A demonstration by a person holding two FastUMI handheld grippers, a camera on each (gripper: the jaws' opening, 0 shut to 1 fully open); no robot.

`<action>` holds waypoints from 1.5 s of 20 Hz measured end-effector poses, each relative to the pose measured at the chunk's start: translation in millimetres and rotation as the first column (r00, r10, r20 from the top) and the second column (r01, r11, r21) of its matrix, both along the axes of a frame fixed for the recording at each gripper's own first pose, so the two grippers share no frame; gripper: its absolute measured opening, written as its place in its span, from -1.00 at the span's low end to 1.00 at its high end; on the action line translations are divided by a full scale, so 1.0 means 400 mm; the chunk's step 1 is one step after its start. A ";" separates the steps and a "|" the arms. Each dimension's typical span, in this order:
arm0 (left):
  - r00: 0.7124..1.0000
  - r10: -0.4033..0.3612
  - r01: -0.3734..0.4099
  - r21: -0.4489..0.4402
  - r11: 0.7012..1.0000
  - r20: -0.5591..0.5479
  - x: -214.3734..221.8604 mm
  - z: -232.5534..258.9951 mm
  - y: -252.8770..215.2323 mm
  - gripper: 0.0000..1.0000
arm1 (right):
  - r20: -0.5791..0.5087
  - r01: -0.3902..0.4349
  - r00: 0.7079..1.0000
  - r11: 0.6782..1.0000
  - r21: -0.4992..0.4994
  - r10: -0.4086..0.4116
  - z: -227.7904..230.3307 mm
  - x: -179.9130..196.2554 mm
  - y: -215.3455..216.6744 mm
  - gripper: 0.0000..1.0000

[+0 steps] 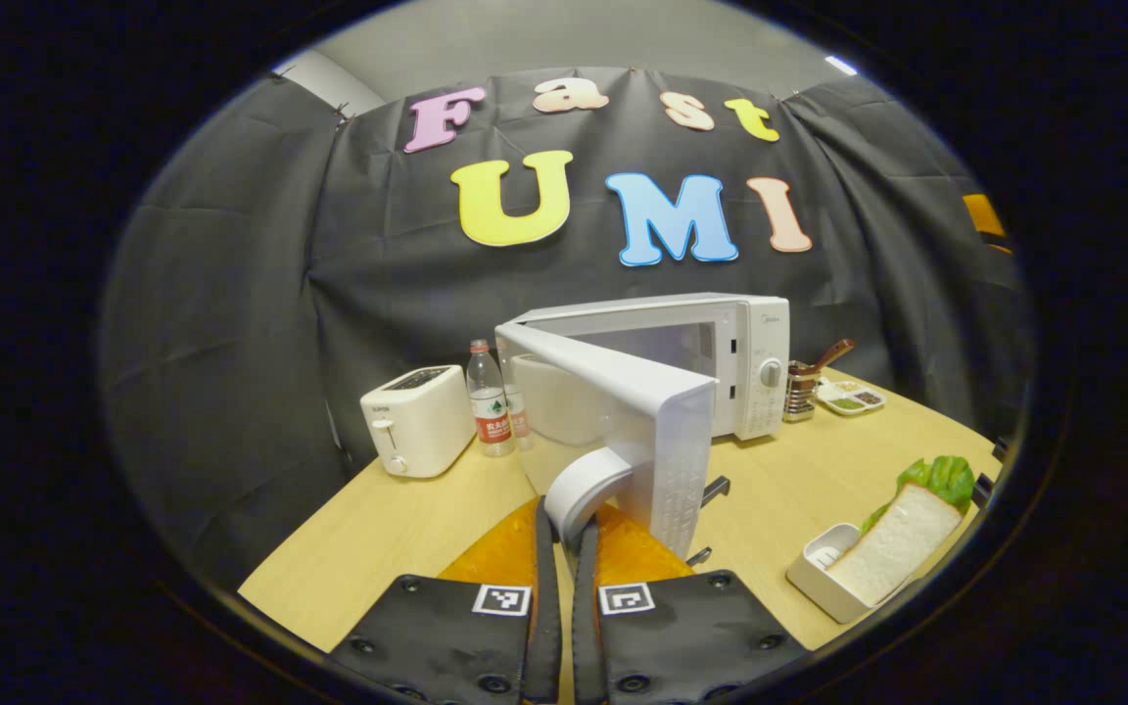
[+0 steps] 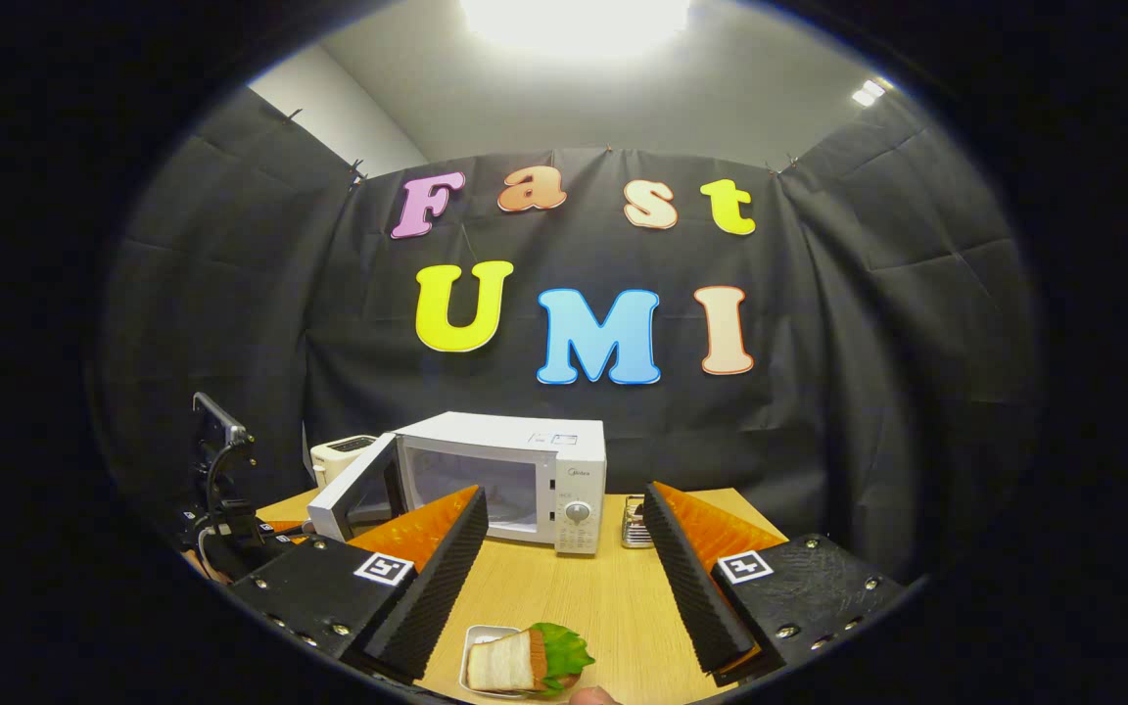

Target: Open the microwave oven with the left hand, put the food in, and close the microwave oven.

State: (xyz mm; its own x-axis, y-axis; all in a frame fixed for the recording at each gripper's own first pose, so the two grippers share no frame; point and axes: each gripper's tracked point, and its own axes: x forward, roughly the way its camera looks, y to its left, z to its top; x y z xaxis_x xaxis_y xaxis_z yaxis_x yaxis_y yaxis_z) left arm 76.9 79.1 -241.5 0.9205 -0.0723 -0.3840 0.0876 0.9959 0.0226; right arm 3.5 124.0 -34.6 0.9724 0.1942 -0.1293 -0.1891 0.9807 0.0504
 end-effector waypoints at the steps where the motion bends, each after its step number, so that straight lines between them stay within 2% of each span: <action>1: 1.000 -0.007 0.007 0.000 1.000 0.003 -0.002 -0.001 0.015 -0.77 | 0.000 0.004 1.000 1.000 0.004 -0.004 0.001 0.001 0.014 0.94; 10: 0.997 -0.071 0.071 -0.027 0.997 0.022 -0.010 -0.010 0.147 -0.77 | -0.033 0.068 0.997 0.997 0.026 -0.067 -0.023 0.006 0.105 0.94; 13: 0.995 -0.095 0.096 -0.050 0.994 0.026 -0.012 -0.015 0.168 -0.67 | -0.028 0.081 0.996 0.997 0.019 -0.080 -0.015 0.012 0.114 0.94; 19: 0.999 -0.030 0.030 -0.037 0.999 0.020 -0.075 0.012 0.227 -0.57 | -0.027 0.062 0.998 0.998 0.004 -0.062 -0.002 0.043 0.087 0.94; 22: 0.999 0.049 -0.048 -0.049 0.998 0.016 -0.125 0.050 0.259 -0.48 | -0.042 0.015 0.999 1.000 0.005 -0.015 -0.003 0.068 0.068 0.94; 25: 0.986 0.154 -0.151 -0.049 0.987 0.064 -0.155 0.144 0.288 0.90 | -0.081 -0.029 0.996 1.000 0.007 0.030 -0.025 0.092 0.038 0.94; 28: 0.966 0.227 -0.224 -0.044 0.974 0.122 -0.178 0.244 0.298 0.93 | -0.147 -0.083 0.986 0.996 0.015 0.085 -0.060 0.109 0.017 0.94; 30: 0.951 0.256 -0.251 -0.052 0.967 0.171 -0.182 0.330 0.293 0.92 | -0.235 -0.145 0.960 0.989 0.040 0.150 -0.110 0.108 0.019 0.94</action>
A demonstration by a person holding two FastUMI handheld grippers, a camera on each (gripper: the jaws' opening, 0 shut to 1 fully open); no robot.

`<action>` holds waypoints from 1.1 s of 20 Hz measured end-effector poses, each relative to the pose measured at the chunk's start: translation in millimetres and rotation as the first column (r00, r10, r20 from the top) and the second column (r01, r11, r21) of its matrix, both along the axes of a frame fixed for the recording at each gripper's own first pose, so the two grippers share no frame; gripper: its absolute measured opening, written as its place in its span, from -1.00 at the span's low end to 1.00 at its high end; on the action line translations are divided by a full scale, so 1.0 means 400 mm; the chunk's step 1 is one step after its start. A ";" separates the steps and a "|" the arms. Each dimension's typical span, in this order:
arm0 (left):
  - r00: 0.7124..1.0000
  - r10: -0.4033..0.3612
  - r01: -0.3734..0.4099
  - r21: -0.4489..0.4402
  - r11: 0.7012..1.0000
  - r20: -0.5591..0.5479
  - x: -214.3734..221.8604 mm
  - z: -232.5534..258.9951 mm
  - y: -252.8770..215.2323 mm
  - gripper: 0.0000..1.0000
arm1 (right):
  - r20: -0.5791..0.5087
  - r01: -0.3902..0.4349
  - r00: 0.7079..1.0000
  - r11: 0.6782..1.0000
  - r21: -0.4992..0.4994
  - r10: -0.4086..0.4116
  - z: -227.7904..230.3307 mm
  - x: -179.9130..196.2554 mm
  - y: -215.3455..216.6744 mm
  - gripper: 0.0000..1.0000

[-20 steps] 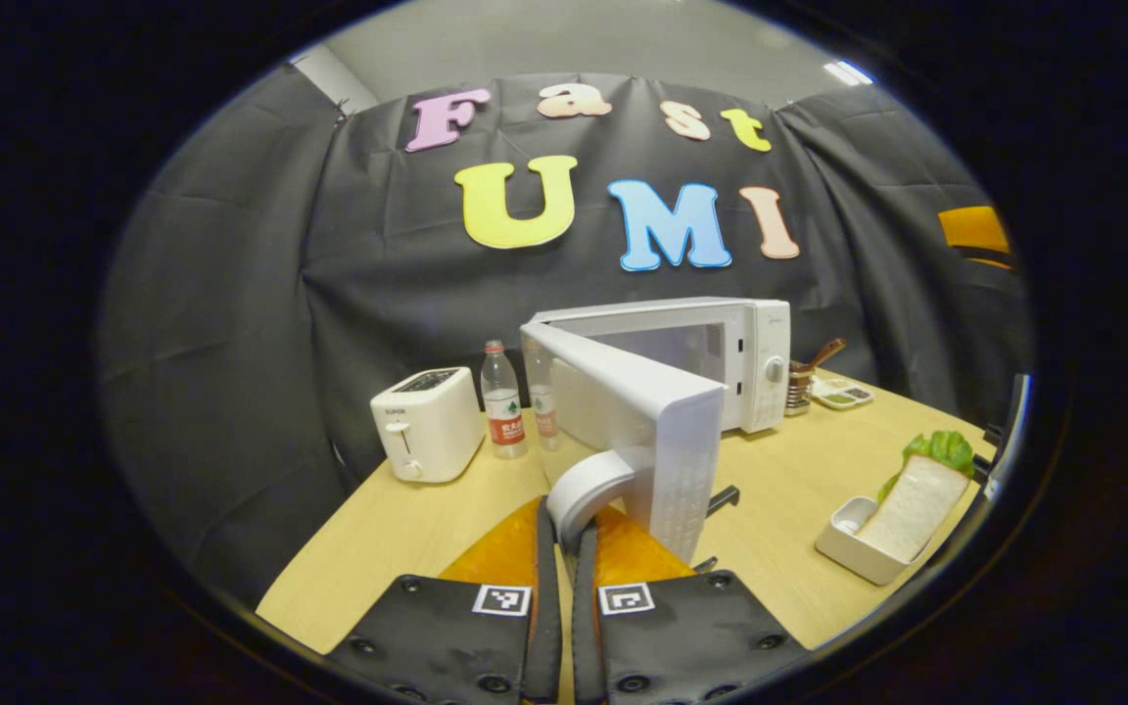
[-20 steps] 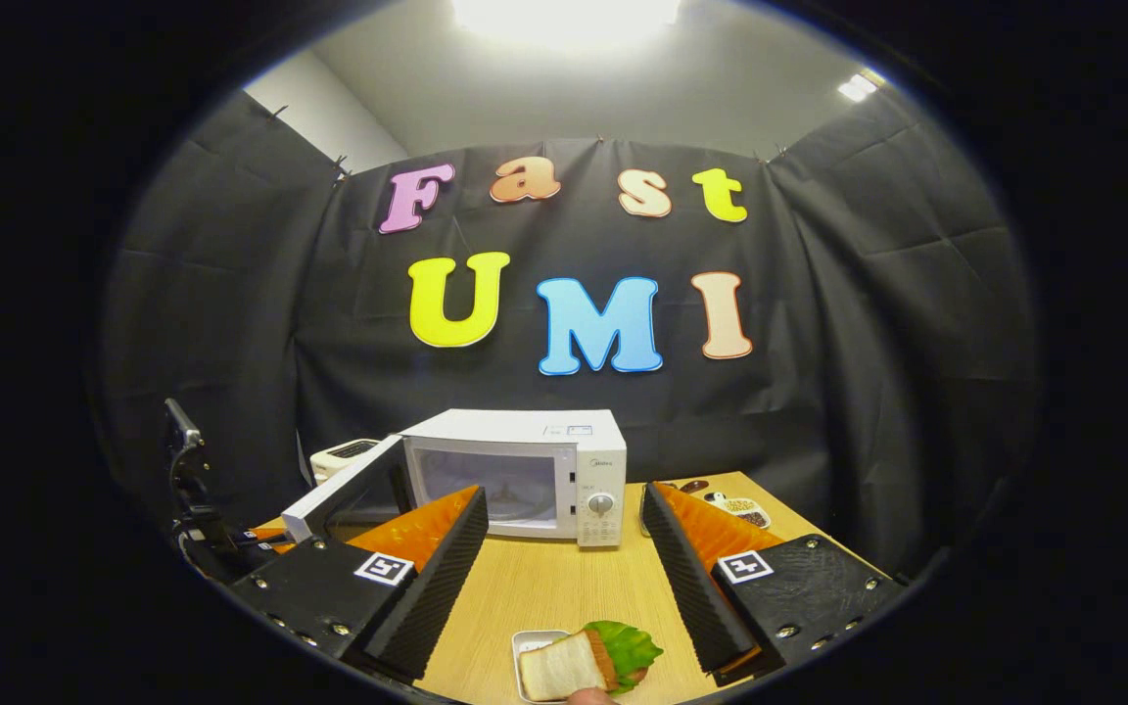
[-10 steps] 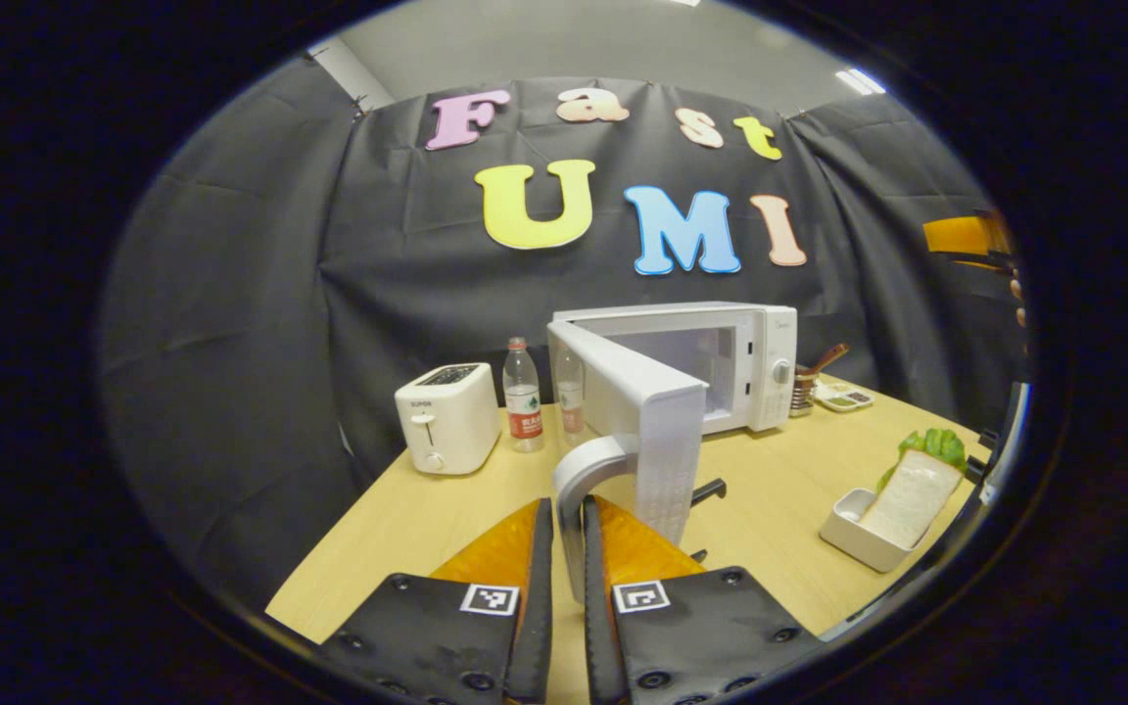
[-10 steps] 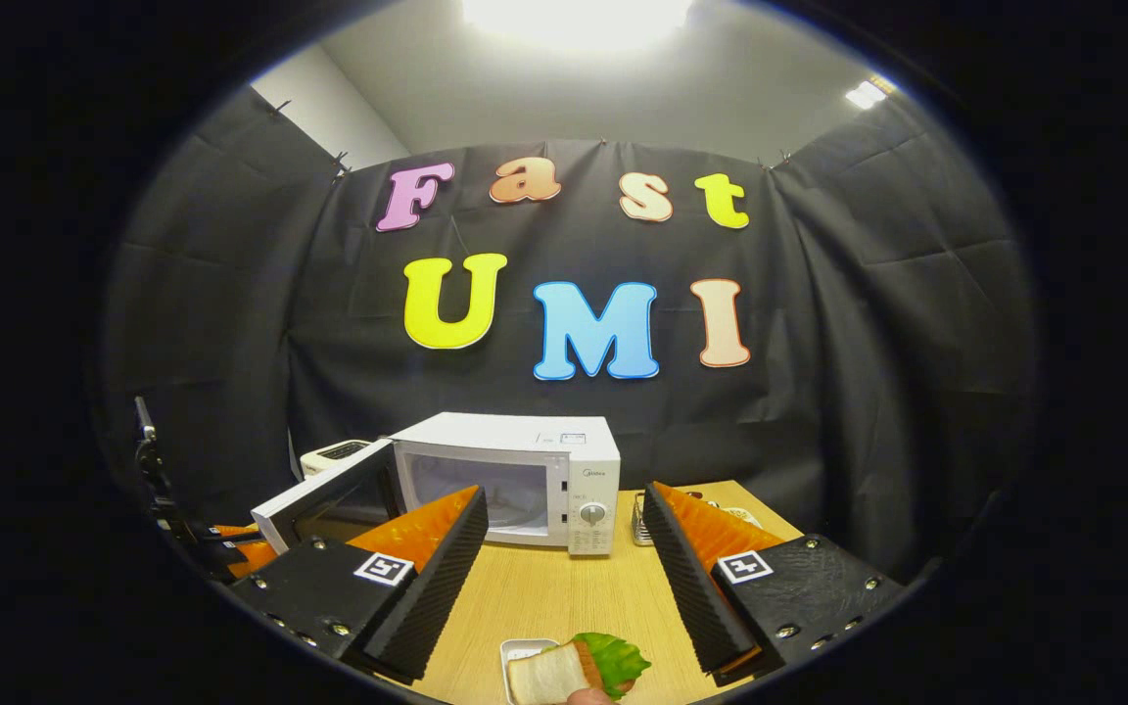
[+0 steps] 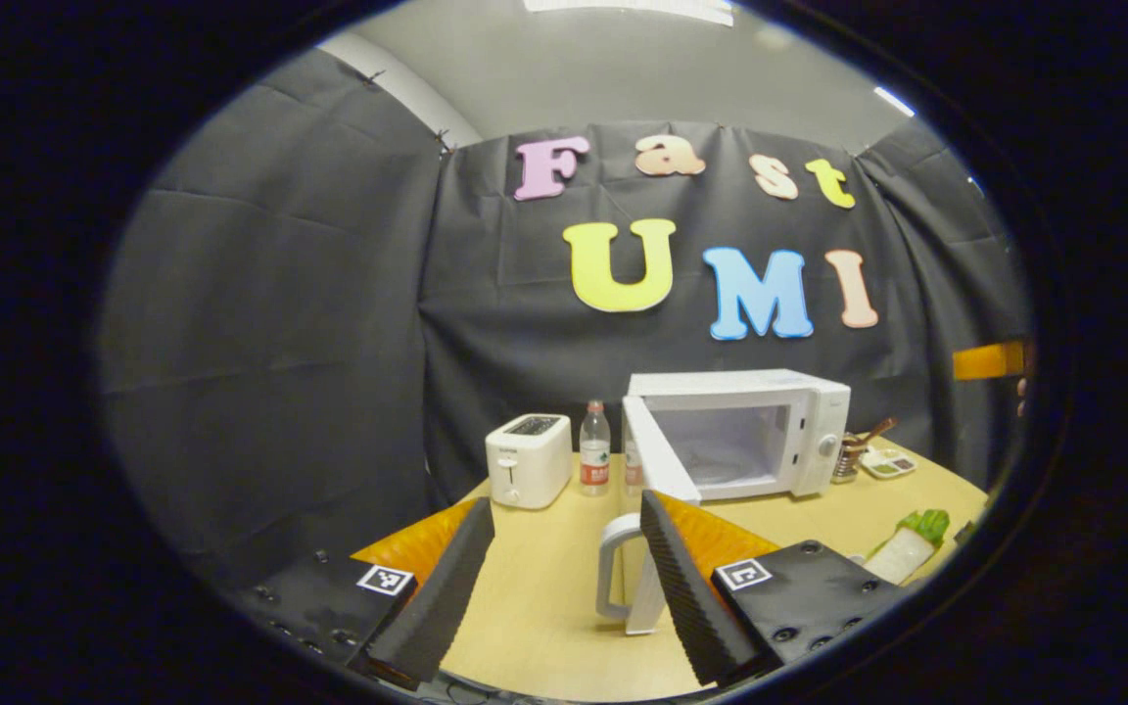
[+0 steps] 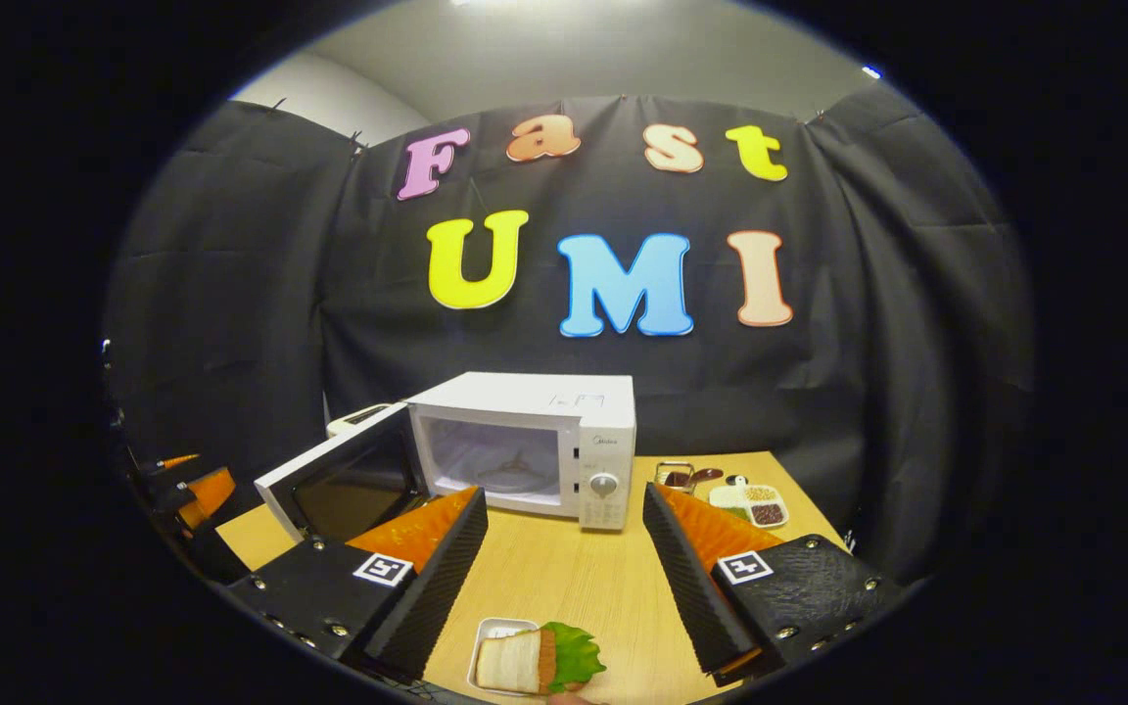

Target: Open the microwave oven with the left hand, put the food in, and close the microwave oven.

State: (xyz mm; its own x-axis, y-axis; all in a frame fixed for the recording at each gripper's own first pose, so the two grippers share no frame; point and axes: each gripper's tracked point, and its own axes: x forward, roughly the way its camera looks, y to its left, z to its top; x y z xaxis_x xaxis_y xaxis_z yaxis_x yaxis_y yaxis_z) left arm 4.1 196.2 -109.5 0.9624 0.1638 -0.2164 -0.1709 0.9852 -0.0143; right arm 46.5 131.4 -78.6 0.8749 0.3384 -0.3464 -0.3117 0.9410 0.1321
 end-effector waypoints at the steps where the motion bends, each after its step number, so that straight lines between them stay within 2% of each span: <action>1: 1.000 0.014 -0.014 0.001 1.000 0.024 0.000 0.041 -0.008 0.92 | -0.050 -0.031 0.998 0.999 0.010 0.031 -0.025 -0.004 -0.002 0.94; 5: 0.989 0.034 -0.038 0.024 0.999 0.141 0.006 0.203 -0.058 0.92 | -0.221 -0.103 0.968 0.992 0.072 0.116 -0.124 -0.024 -0.012 0.96; 9: 0.976 0.048 -0.061 0.057 0.997 0.211 0.006 0.308 -0.112 0.92 | -0.362 -0.131 0.917 0.983 0.132 0.171 -0.215 -0.055 -0.019 0.96; 13: 0.973 0.065 -0.083 0.070 0.994 0.220 -0.011 0.336 -0.148 0.92 | -0.445 -0.183 0.866 0.972 0.145 0.230 -0.295 -0.088 -0.011 0.91; 19: 0.975 0.071 -0.099 0.127 0.987 0.210 -0.010 0.356 -0.194 0.92 | -0.560 -0.229 0.773 0.954 0.192 0.298 -0.402 -0.130 0.017 0.92; 22: 0.976 0.082 -0.110 0.133 0.985 0.200 -0.017 0.350 -0.211 0.93 | -0.598 -0.228 0.742 0.953 0.201 0.304 -0.439 -0.146 0.018 0.92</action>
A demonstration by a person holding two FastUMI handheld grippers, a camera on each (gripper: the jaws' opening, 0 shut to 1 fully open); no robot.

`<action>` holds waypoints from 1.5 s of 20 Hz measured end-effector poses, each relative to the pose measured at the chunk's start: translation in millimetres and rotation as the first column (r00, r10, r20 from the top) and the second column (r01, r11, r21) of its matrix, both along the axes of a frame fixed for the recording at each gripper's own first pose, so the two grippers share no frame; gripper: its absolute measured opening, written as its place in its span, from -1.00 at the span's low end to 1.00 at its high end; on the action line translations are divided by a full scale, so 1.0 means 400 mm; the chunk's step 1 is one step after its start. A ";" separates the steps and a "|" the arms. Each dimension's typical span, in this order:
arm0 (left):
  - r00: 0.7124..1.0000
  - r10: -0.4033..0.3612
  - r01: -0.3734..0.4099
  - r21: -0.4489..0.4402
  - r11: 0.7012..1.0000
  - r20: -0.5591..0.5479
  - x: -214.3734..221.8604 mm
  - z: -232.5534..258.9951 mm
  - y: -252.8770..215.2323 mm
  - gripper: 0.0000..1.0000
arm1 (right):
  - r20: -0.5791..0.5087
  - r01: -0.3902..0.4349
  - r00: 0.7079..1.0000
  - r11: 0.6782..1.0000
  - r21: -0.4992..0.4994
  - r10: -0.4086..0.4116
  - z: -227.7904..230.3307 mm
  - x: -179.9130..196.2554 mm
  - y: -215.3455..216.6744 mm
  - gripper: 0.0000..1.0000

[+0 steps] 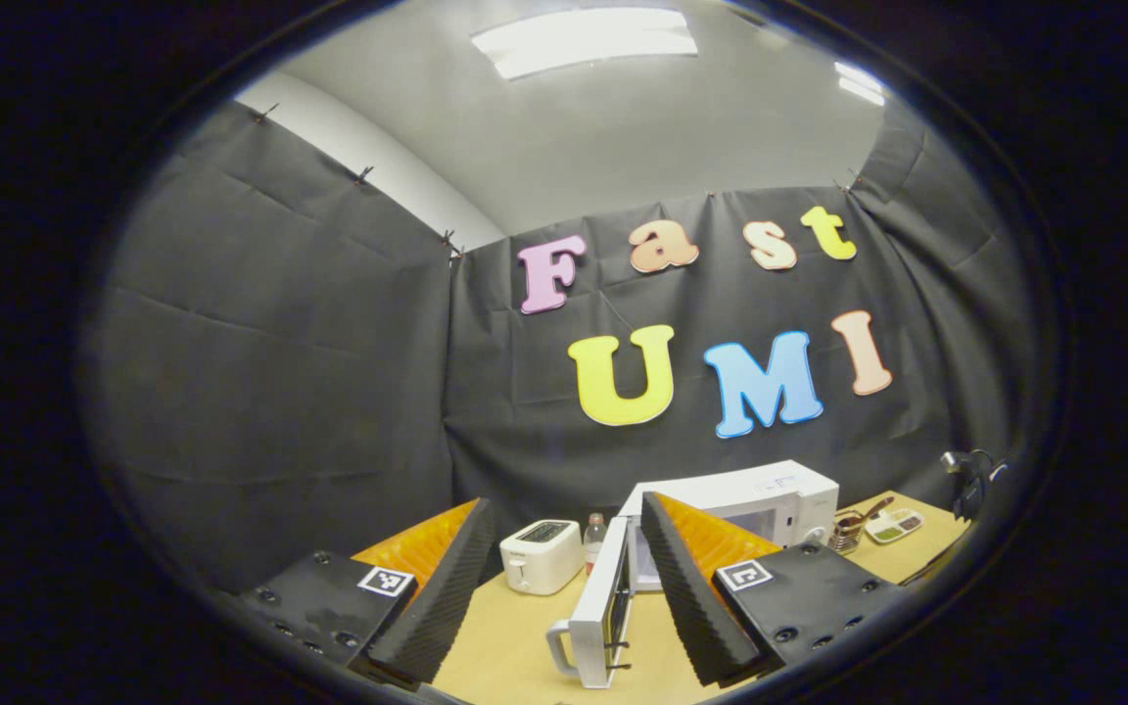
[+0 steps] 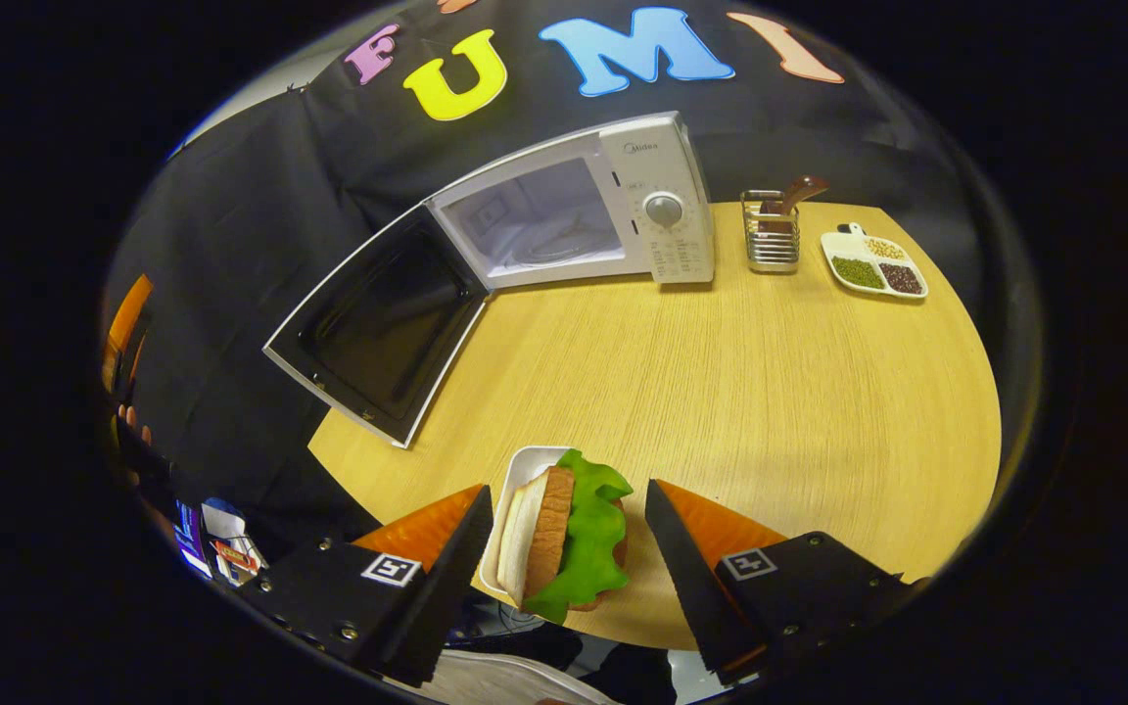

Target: Open the microwave oven with the left hand, put the food in, and close the microwave oven.

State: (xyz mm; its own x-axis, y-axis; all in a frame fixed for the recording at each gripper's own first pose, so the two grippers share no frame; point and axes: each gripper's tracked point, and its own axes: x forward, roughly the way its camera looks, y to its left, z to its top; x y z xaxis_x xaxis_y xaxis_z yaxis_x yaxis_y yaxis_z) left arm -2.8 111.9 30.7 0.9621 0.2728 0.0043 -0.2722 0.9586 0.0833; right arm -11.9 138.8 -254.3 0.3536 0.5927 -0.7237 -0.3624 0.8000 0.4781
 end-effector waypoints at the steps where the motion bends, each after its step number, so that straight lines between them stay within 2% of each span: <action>1: 1.000 0.003 -0.003 -0.006 1.000 -0.008 0.000 -0.004 -0.004 0.93 | -0.018 -0.002 1.000 1.000 -0.001 0.002 -0.013 -0.004 -0.001 0.92; 2: 1.000 0.006 -0.006 -0.012 1.000 -0.013 -0.002 -0.011 -0.008 0.94 | -0.037 -0.003 0.999 1.000 -0.001 0.003 -0.026 -0.008 0.001 0.92; 3: 1.000 0.011 -0.012 -0.017 1.000 -0.018 -0.004 -0.014 -0.010 0.94 | -0.062 -0.004 0.998 1.000 0.005 0.005 -0.039 -0.013 0.002 0.83; 4: 1.000 0.018 -0.018 -0.021 1.000 -0.021 -0.006 -0.016 -0.011 0.94 | -0.089 -0.009 0.996 1.000 0.014 0.010 -0.049 -0.024 0.006 0.92; 7: 0.999 0.047 -0.047 -0.022 0.999 -0.027 -0.017 -0.019 -0.011 0.94 | -0.153 -0.019 0.988 0.999 0.045 0.026 -0.066 -0.047 0.017 0.92; 8: 0.998 0.053 -0.053 -0.020 0.998 -0.025 -0.024 -0.017 -0.019 0.94 | -0.166 -0.015 0.986 0.998 0.056 0.025 -0.072 -0.050 0.018 0.84; 9: 0.998 0.058 -0.058 -0.018 0.998 -0.026 -0.027 -0.015 -0.024 0.94 | -0.185 -0.004 0.983 0.997 0.075 0.017 -0.072 -0.050 0.025 0.67; 10: 0.998 0.059 -0.060 -0.013 0.998 -0.029 -0.030 -0.017 -0.031 0.94 | -0.204 0.000 0.979 0.996 0.089 0.019 -0.073 -0.056 0.031 0.39; 11: 0.998 0.063 -0.063 -0.006 0.998 -0.031 -0.034 -0.018 -0.037 0.94 | -0.224 -0.002 0.974 0.995 0.096 0.023 -0.077 -0.059 0.036 0.27; 12: 0.997 0.064 -0.064 -0.002 0.998 -0.032 -0.033 -0.021 -0.043 0.94 | -0.237 -0.007 0.971 0.995 0.104 0.032 -0.078 -0.065 0.036 0.39; 13: 0.997 0.063 -0.064 -0.002 0.998 -0.034 -0.032 -0.023 -0.049 0.94 | -0.250 0.022 0.968 0.991 0.130 0.012 -0.067 -0.070 0.048 0.39; 14: 0.997 0.063 -0.063 -0.007 0.998 -0.035 -0.030 -0.028 -0.055 0.94 | -0.256 0.014 0.966 0.990 0.140 0.022 -0.068 -0.067 0.052 -0.02; 15: 0.997 0.066 -0.066 -0.012 0.998 -0.031 -0.027 -0.027 -0.056 0.94 | -0.249 0.031 0.968 0.990 0.140 0.005 -0.060 -0.057 0.047 -0.03; 16: 0.997 0.069 -0.070 -0.017 0.997 -0.016 -0.015 -0.019 -0.051 0.94 | -0.243 0.013 0.970 0.991 0.135 0.020 -0.062 -0.064 0.052 -0.31; 21: 0.999 0.043 -0.041 -0.057 0.998 0.034 0.072 -0.017 -0.019 0.94 | -0.178 0.013 0.984 0.994 0.111 0.008 -0.026 -0.052 0.052 -0.31; 23: 0.999 0.011 -0.009 -0.061 0.998 0.041 0.121 -0.037 0.004 0.94 | -0.161 0.052 0.986 0.991 0.125 -0.031 -0.004 -0.024 0.069 -0.39; 24: 0.999 -0.008 0.010 -0.059 0.998 0.042 0.144 -0.047 0.013 0.94 | -0.154 0.078 0.986 0.989 0.129 -0.058 0.005 -0.007 0.075 -0.31; 30: 0.990 -0.128 0.131 -0.056 0.990 0.061 0.281 -0.068 0.077 0.93 | -0.110 0.230 0.970 0.963 0.139 -0.216 0.052 0.103 0.133 -0.31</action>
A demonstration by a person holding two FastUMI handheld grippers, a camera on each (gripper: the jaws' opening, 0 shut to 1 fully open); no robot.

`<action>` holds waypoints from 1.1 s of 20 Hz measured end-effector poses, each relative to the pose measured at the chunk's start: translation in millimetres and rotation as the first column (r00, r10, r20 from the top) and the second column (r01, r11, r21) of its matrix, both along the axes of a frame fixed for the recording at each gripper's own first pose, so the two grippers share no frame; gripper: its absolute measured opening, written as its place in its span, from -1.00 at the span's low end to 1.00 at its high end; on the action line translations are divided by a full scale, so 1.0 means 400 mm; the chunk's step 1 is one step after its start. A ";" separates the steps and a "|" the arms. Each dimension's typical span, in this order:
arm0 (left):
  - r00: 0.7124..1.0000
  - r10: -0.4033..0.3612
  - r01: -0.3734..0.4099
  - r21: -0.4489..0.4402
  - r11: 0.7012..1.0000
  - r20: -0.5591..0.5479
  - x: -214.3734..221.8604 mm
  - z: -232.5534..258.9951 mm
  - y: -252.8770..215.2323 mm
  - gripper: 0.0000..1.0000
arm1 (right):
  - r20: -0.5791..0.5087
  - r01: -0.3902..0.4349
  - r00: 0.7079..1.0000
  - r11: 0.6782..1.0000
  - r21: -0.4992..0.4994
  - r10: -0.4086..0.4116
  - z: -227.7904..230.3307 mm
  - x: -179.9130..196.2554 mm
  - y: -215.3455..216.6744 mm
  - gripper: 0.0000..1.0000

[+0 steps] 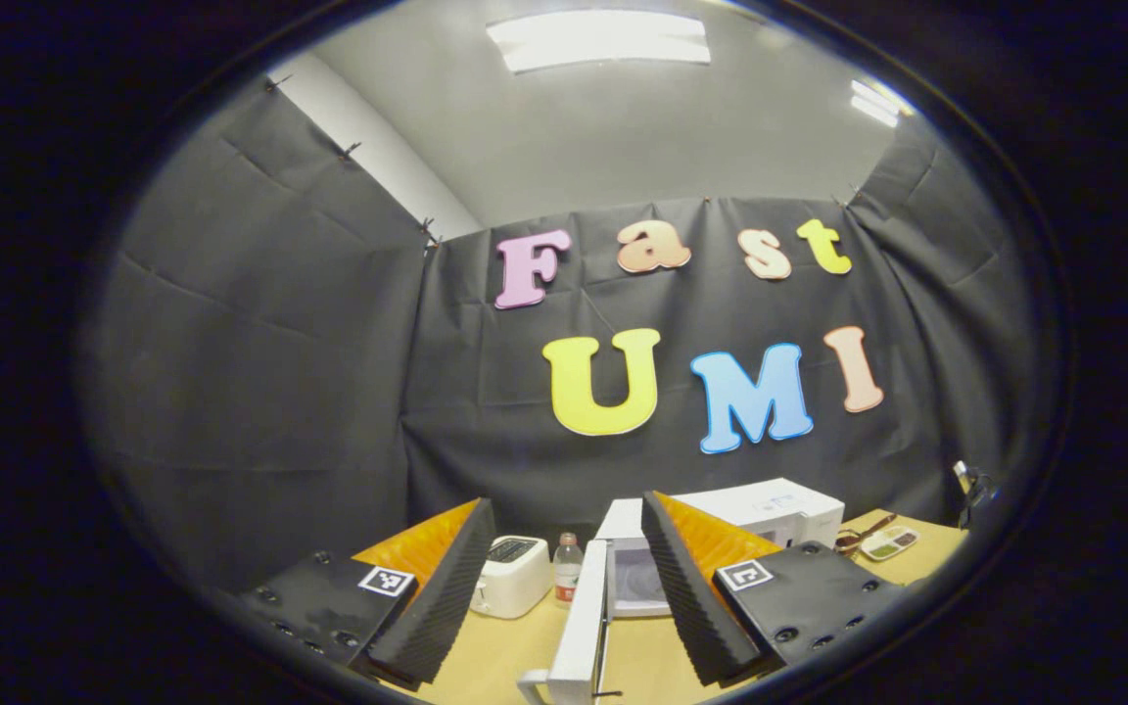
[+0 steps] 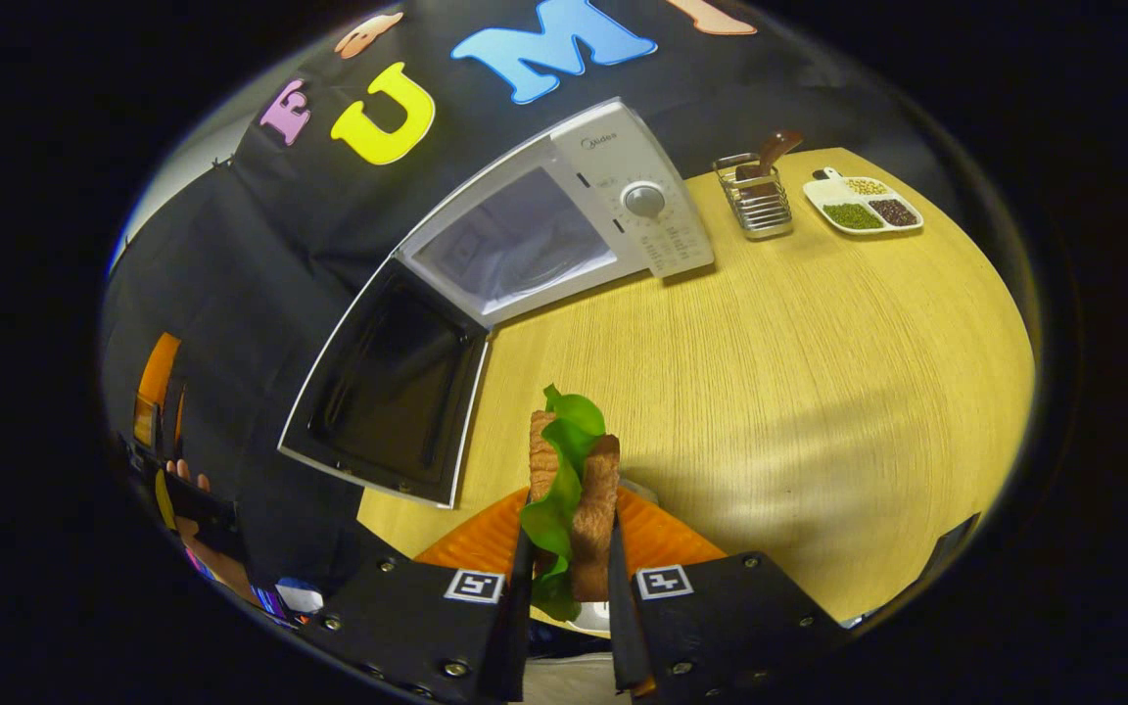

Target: Open the microwave oven with the left hand, put the food in, and close the microwave oven.

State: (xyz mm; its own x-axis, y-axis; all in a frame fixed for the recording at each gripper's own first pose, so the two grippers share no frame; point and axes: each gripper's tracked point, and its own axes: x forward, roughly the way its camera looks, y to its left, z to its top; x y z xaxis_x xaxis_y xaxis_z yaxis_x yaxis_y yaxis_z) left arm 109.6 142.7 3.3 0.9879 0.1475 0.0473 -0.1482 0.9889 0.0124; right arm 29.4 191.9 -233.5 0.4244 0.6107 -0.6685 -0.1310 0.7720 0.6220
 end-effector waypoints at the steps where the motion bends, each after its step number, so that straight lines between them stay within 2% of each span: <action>1: 1.000 -0.014 0.014 -0.003 1.000 0.002 0.023 -0.004 0.013 0.94 | 0.011 0.019 1.000 1.000 0.001 -0.019 0.008 0.019 0.016 -0.31; 3: 0.999 -0.034 0.034 -0.015 0.999 0.004 0.060 -0.022 0.048 0.94 | 0.040 0.051 0.998 0.999 0.000 -0.051 0.024 0.053 0.046 -0.31; 4: 0.999 -0.038 0.038 -0.023 0.999 -0.004 0.078 -0.033 0.067 0.94 | 0.049 0.065 0.997 0.998 0.001 -0.065 0.030 0.072 0.061 -0.39; 5: 0.999 -0.042 0.042 -0.031 0.999 -0.006 0.094 -0.043 0.087 0.93 | 0.059 0.078 0.995 0.997 0.005 -0.079 0.036 0.090 0.078 -0.31; 12: 0.996 -0.077 0.076 -0.029 0.997 -0.037 0.149 -0.096 0.206 0.93 | 0.129 0.183 0.974 0.982 0.048 -0.188 0.050 0.228 0.221 -0.31; 18: 0.996 -0.051 0.049 -0.031 0.998 -0.068 0.141 -0.132 0.321 0.94 | 0.215 0.268 0.936 0.960 0.078 -0.278 0.049 0.374 0.329 -0.31; 22: 0.997 0.004 -0.004 0.001 1.000 -0.076 0.119 -0.135 0.407 0.94 | 0.260 0.329 0.900 0.936 0.124 -0.350 0.046 0.470 0.381 -0.31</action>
